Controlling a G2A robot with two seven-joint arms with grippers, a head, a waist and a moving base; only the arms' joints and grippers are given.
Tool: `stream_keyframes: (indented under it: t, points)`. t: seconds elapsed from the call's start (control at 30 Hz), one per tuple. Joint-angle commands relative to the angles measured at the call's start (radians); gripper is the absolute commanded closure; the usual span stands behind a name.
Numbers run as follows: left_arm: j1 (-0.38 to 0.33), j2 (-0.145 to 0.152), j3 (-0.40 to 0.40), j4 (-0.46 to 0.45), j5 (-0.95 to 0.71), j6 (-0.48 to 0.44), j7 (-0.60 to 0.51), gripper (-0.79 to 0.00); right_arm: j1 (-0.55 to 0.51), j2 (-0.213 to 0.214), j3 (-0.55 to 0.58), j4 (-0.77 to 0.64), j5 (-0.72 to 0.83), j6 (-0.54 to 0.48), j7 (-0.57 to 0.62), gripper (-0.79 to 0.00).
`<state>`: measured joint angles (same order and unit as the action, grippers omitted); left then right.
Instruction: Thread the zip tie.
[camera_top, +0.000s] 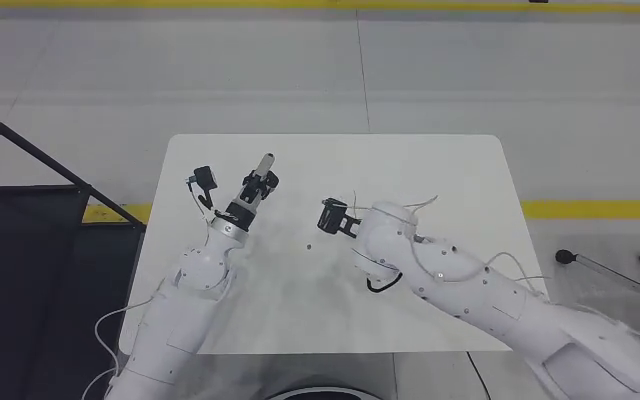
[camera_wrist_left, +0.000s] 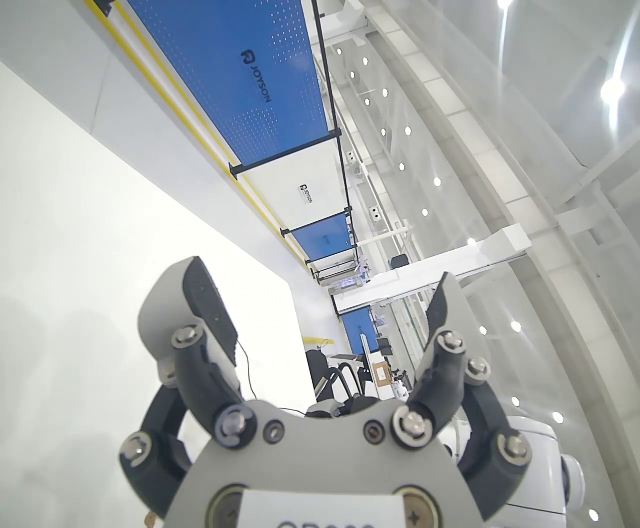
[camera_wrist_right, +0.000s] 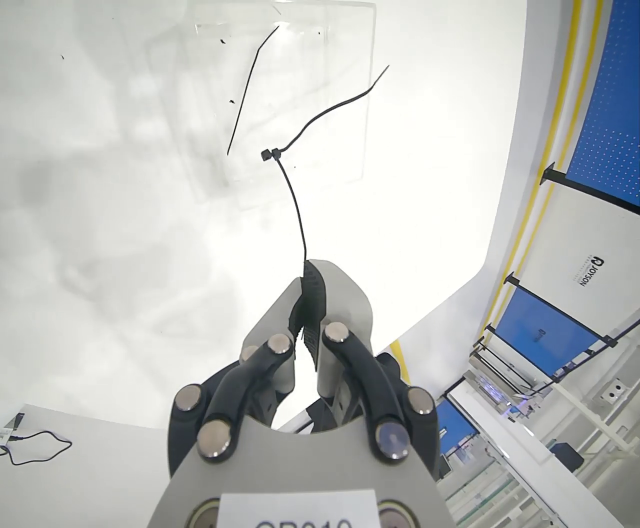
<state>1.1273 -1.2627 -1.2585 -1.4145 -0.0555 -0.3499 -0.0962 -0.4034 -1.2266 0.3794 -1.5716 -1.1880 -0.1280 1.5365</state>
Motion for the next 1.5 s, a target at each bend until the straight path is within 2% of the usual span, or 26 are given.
stream_keyframes:
  t: [0.0, 0.13, 0.33, 0.77, 0.83, 0.9, 1.0, 1.03, 1.13, 1.2, 1.23, 1.33, 1.47]
  points:
    - [0.0, 0.0, 0.0, 0.0, 0.0, 0.0, 0.0, -0.785, 0.006, -0.015, -0.011, 0.025, 0.0, -0.01, -0.001, 0.0]
    - [0.0, 0.0, 0.0, 0.0, 0.0, 0.0, 0.0, -0.785, 0.015, -0.043, -0.027, 0.061, 0.007, -0.03, -0.001, -0.006]
    - [0.0, 0.0, 0.0, 0.0, 0.0, 0.0, 0.0, -0.785, 0.023, -0.075, -0.037, 0.099, 0.016, -0.06, -0.001, -0.148]
    - [0.0, 0.0, 0.0, 0.0, 0.0, 0.0, 0.0, -0.785, 0.005, -0.102, -0.003, 0.111, 0.007, -0.096, -0.001, -0.175]
    - [0.0, 0.0, 0.0, 0.0, 0.0, 0.0, 0.0, -0.785, 0.0, -0.103, 0.004, 0.109, 0.003, -0.1, -0.001, -0.206]
    - [0.0, 0.0, 0.0, 0.0, 0.0, 0.0, 0.0, -0.785, -0.003, -0.104, 0.012, 0.108, -0.004, -0.1, -0.001, -0.311]
    - [0.0, 0.0, 0.0, 0.0, 0.0, 0.0, 0.0, -0.785, -0.01, -0.104, 0.024, 0.103, -0.013, -0.097, -0.001, -0.363]
    - [0.0, 0.0, 0.0, 0.0, 0.0, 0.0, 0.0, -0.785, -0.012, -0.104, 0.028, 0.101, -0.017, -0.097, -0.001, -0.413]
    - [0.0, 0.0, 0.0, 0.0, 0.0, 0.0, 0.0, -0.785, -0.018, -0.099, 0.054, 0.087, -0.028, -0.082, -0.001, -0.453]
    - [0.0, 0.0, 0.0, 0.0, 0.0, 0.0, 0.0, -0.785, -0.027, -0.09, 0.088, 0.063, -0.028, -0.065, -0.001, -0.634]
    - [0.0, 0.0, 0.0, 0.0, 0.0, 0.0, 0.0, -0.785, -0.035, -0.083, 0.111, 0.045, -0.029, -0.058, -0.001, -0.767]
    - [0.0, 0.0, 0.0, 0.0, 0.0, 0.0, 0.0, -0.785, -0.081, -0.055, 0.2, -0.031, -0.033, -0.034, -0.028, -0.785]
    - [0.0, 0.0, 0.0, 0.0, 0.0, 0.0, 0.0, -0.785, -0.198, -0.005, 0.359, -0.178, -0.031, -0.021, -0.117, -0.785]
